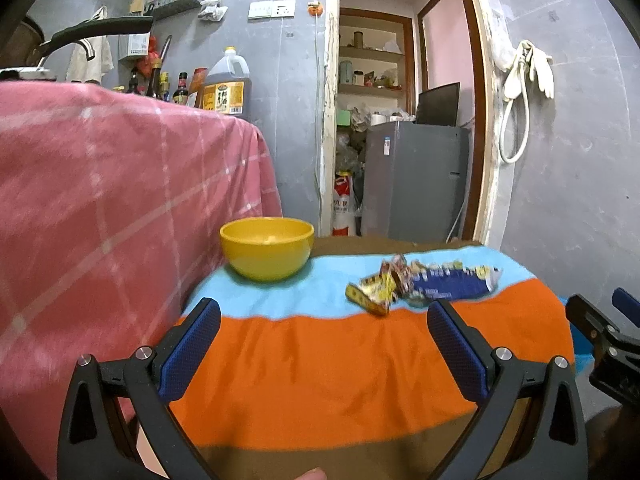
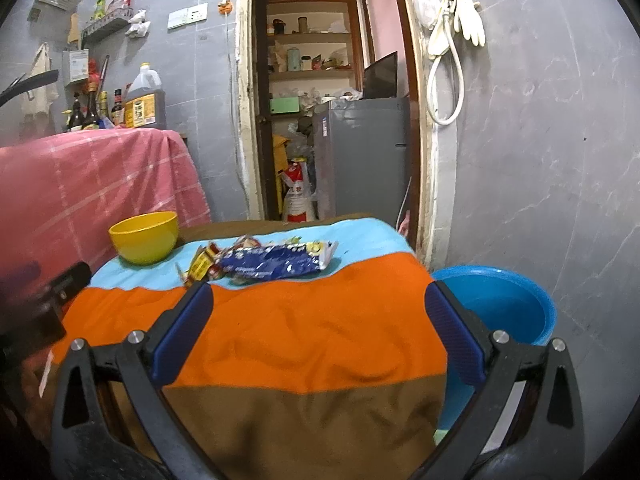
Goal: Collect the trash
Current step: 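Move both tools toward the wrapper pile, opening both grippers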
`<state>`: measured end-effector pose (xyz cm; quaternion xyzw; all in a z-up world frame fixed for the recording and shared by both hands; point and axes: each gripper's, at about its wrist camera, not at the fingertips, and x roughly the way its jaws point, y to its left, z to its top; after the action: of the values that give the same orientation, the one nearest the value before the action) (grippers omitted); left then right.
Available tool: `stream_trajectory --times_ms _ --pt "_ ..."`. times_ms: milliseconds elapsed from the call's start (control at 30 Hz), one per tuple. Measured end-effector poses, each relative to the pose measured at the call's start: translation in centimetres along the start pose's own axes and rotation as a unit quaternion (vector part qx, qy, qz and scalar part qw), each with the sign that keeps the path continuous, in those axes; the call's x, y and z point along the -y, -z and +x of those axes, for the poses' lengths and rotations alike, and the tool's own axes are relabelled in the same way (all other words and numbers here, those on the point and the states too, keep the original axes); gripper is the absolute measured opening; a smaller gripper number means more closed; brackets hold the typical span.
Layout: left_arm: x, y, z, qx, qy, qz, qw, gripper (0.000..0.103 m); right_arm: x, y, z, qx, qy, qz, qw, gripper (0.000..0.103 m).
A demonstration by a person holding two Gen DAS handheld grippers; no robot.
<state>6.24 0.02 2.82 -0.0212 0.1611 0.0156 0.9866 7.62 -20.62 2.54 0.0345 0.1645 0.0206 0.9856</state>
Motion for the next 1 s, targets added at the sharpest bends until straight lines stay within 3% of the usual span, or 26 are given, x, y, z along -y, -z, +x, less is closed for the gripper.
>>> stream_trajectory --times_ms 233,400,667,733,900,1000 --pt "-0.1 -1.7 3.1 -0.008 0.019 0.001 0.9998 0.102 0.7 -1.7 2.2 0.007 0.022 -0.017 1.000 0.103" --pt "-0.4 -2.1 6.2 -0.050 0.044 -0.009 0.9977 0.102 1.4 -2.4 3.9 0.020 0.013 -0.039 0.999 0.103" --pt "-0.7 -2.1 12.1 -0.147 0.070 -0.015 0.9865 0.100 1.1 -3.1 9.8 -0.040 -0.015 -0.079 0.996 0.103" --pt "-0.7 -2.0 13.9 -0.176 0.080 -0.019 0.9810 0.094 1.2 -3.0 12.3 -0.078 -0.026 -0.075 0.994 0.103" --pt "-0.5 -1.2 17.0 -0.236 0.096 -0.021 0.9668 0.067 2.7 -2.5 17.1 -0.166 -0.069 -0.024 0.983 0.103" --pt "-0.4 -0.9 17.9 -0.247 0.104 -0.027 0.9631 0.056 2.9 -2.4 18.6 -0.185 -0.079 -0.016 0.979 0.091"
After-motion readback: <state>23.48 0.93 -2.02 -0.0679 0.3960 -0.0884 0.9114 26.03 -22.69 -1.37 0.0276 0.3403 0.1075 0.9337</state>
